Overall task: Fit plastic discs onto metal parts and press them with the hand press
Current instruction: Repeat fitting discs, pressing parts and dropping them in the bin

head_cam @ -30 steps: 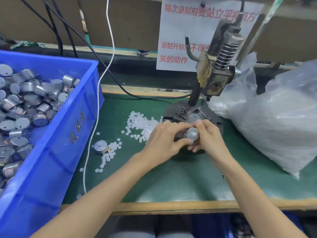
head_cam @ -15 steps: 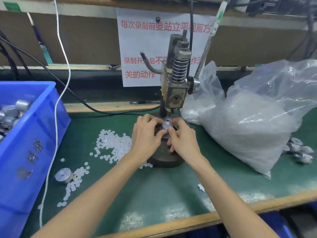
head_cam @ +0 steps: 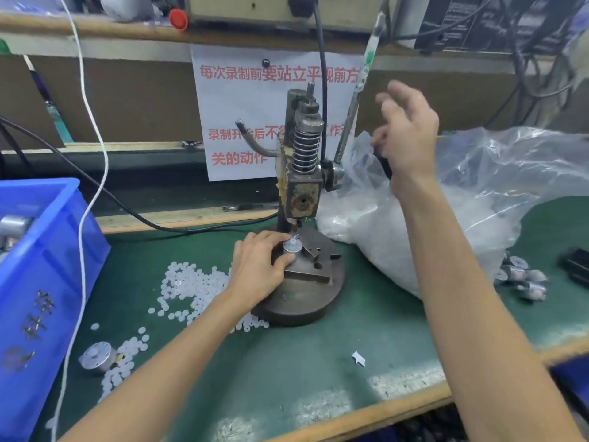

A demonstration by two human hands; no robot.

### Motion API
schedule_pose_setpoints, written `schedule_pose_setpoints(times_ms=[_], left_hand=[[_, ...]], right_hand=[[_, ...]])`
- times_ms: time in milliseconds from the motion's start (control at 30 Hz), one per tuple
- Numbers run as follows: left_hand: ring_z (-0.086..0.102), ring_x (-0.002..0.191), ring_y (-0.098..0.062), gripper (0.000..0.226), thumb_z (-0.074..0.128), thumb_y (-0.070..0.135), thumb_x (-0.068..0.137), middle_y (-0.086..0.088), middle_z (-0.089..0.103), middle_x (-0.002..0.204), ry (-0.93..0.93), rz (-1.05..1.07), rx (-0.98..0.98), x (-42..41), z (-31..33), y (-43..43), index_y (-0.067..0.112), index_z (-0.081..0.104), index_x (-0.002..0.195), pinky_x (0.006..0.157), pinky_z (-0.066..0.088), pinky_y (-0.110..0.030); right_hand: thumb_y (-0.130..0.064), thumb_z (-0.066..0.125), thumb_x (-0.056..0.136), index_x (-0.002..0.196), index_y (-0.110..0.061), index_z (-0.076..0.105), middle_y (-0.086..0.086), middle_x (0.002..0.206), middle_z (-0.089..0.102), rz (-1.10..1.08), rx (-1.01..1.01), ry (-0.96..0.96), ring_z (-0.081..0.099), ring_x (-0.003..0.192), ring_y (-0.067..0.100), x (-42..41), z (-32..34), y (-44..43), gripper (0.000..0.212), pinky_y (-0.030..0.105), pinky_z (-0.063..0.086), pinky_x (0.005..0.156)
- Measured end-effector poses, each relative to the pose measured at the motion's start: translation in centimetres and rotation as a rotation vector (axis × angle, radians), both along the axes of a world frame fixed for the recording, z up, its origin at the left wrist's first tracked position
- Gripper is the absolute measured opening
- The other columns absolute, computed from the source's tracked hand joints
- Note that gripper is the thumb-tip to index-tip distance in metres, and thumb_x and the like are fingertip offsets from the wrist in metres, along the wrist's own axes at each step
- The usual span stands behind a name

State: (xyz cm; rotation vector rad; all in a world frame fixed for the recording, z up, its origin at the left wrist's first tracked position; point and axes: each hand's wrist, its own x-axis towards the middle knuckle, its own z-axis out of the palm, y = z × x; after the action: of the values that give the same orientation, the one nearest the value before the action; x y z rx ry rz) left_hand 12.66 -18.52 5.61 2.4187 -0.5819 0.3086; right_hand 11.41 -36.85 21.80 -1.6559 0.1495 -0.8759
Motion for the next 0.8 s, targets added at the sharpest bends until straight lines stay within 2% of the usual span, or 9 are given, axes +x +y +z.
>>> schedule_pose_setpoints(times_ms=[33,67,100,200,300,500,667,733,800], left_hand=[[0.048,0.108,-0.020,0.035,0.061,0.031,0.088,0.004,0.061,0.122,0.002,0.003,-0.004,-0.1,0.0,0.0,0.022,0.060,0.122,0.083,0.021,-0.025],[0.048,0.109,-0.020,0.035,0.061,0.031,0.088,0.004,0.062,0.121,0.003,0.006,-0.009,-0.2,0.1,0.0,0.022,0.060,0.122,0.084,0.022,-0.025],[0.048,0.109,-0.019,0.035,0.061,0.032,0.088,0.004,0.062,0.121,0.003,0.008,-0.015,-0.2,0.1,0.0,0.022,0.060,0.122,0.085,0.022,-0.026],[0.047,0.109,-0.019,0.036,0.061,0.032,0.088,0.004,0.062,0.122,-0.004,0.012,-0.022,-0.3,0.0,0.0,0.021,0.060,0.122,0.087,0.023,-0.027],[0.047,0.108,-0.020,0.036,0.061,0.032,0.088,0.003,0.062,0.122,-0.019,0.017,-0.022,-0.2,-0.3,0.0,0.019,0.060,0.122,0.088,0.025,-0.028],[0.050,0.102,-0.026,0.032,0.064,0.027,0.086,0.001,0.065,0.117,-0.054,0.044,-0.006,0.0,-0.9,-0.4,0.016,0.064,0.116,0.083,0.028,-0.030],[0.050,0.103,-0.026,0.033,0.064,0.026,0.086,0.000,0.064,0.117,-0.061,0.046,-0.013,-0.1,-1.0,-0.5,0.015,0.064,0.116,0.084,0.029,-0.030],[0.050,0.104,-0.027,0.034,0.063,0.026,0.086,0.000,0.064,0.118,-0.061,0.042,-0.010,0.0,-0.9,-0.4,0.015,0.063,0.118,0.084,0.030,-0.031],[0.050,0.104,-0.027,0.035,0.064,0.028,0.085,0.000,0.064,0.117,-0.058,0.037,0.001,-0.1,-0.7,-0.3,0.016,0.063,0.118,0.083,0.029,-0.032]], right_hand=[[-0.014,0.043,0.097,0.135,-0.008,0.045,-0.002,0.114,0.059,0.092,0.002,0.039,0.058,0.058,0.005,0.7,1.8,-0.1,0.039,0.016,0.038,0.047],[-0.014,0.043,0.098,0.137,-0.007,0.042,0.003,0.120,0.057,0.167,-0.012,0.084,0.060,0.056,0.006,1.2,3.0,0.2,0.041,0.016,0.038,0.045],[-0.013,0.043,0.097,0.132,-0.005,0.047,0.005,0.116,0.059,0.205,-0.045,0.106,0.060,0.054,0.007,1.3,3.7,0.5,0.036,0.016,0.039,0.045],[-0.011,0.046,0.095,0.095,-0.009,0.054,0.005,0.082,0.054,0.143,-0.106,-0.020,0.048,0.050,0.008,0.0,2.7,1.5,0.008,0.019,0.039,0.047],[-0.012,0.046,0.093,0.079,-0.014,0.045,0.003,0.069,0.044,0.114,-0.088,-0.212,0.037,0.055,0.014,-2.8,-0.7,2.3,0.014,0.024,0.034,0.052],[-0.006,0.036,0.096,0.082,-0.015,0.041,-0.002,0.071,0.040,0.144,-0.013,-0.372,0.035,0.054,0.009,-4.9,-4.4,4.0,0.017,0.016,0.034,0.054],[-0.007,0.035,0.097,0.084,-0.018,0.040,0.000,0.075,0.039,0.073,-0.035,-0.412,0.033,0.059,0.016,-4.5,-4.8,4.4,0.017,0.025,0.033,0.058],[-0.010,0.037,0.096,0.084,-0.018,0.041,-0.001,0.072,0.039,0.039,-0.041,-0.391,0.033,0.057,0.014,-4.1,-4.2,4.5,0.014,0.029,0.032,0.055],[-0.011,0.040,0.095,0.094,-0.017,0.046,-0.002,0.076,0.046,0.054,0.015,-0.348,0.038,0.059,0.009,-3.1,-3.0,4.4,0.008,0.026,0.035,0.056]])
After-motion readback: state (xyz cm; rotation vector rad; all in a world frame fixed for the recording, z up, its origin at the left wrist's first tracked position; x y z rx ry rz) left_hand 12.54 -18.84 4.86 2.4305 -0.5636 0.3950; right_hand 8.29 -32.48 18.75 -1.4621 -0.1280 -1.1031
